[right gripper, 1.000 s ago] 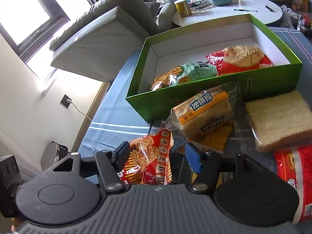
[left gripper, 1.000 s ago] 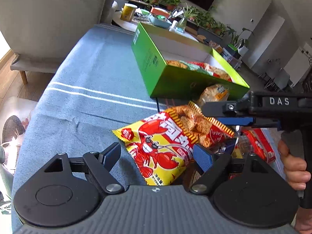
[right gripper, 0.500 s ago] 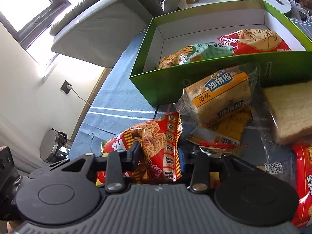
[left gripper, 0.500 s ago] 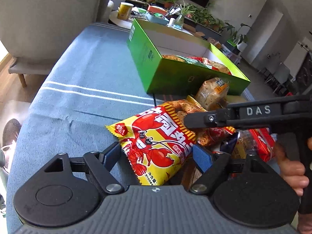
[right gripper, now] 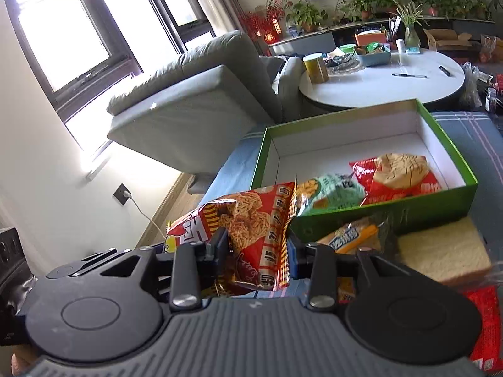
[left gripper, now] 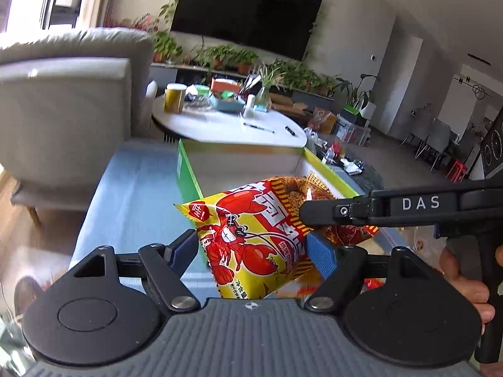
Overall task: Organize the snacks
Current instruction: 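Lift the crayfish chip bag into the green box and open both tools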
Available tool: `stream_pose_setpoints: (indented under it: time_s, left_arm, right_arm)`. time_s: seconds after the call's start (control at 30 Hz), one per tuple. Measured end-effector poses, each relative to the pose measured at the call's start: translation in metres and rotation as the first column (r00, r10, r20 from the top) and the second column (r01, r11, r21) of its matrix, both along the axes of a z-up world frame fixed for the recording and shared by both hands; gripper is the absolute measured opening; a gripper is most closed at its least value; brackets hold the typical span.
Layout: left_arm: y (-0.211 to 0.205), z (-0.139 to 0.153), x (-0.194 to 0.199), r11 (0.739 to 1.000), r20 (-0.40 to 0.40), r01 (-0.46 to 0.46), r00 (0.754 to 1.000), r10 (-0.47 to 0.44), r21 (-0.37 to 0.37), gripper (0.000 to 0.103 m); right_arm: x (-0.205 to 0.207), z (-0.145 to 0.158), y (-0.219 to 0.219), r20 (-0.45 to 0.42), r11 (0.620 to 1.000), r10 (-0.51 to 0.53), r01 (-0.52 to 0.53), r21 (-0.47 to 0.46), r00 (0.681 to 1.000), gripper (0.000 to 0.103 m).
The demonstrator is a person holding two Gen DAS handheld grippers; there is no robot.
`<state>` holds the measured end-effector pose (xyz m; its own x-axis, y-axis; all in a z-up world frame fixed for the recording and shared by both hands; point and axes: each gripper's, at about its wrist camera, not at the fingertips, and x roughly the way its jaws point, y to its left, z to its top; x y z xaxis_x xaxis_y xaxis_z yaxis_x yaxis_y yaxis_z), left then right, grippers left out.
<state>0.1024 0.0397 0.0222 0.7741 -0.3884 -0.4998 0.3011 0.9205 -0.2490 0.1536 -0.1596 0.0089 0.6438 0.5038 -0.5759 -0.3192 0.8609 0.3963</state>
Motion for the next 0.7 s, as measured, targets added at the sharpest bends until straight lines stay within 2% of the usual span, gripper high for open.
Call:
stream_pose_setpoints:
  time_s: [0.23,0.4,0.7]
  left_arm:
    - [-0.031,0.014,0.047,0.999,0.025,0.034,0.999,-0.034,0.025,0.073]
    - [-0.046,0.018,0.086,0.998,0.037,0.040,0.998,-0.042,0.042,0.073]
    - [-0.047,-0.007,0.142,0.998,-0.014,0.010,1.000,-0.009,0.063,0.073]
  right_arm:
    - [0.034,0.007,-0.025,0.023,0.997,-0.067,0.066,0.035,0.998,0.042]
    - [0.068,0.006,-0.043,-0.013,0.989,-0.106,0.107,0.098,0.994,0.042]
    - [0.117,-0.016,-0.045,-0.074,0.986,-0.115,0.123,0.114,0.991,0.043]
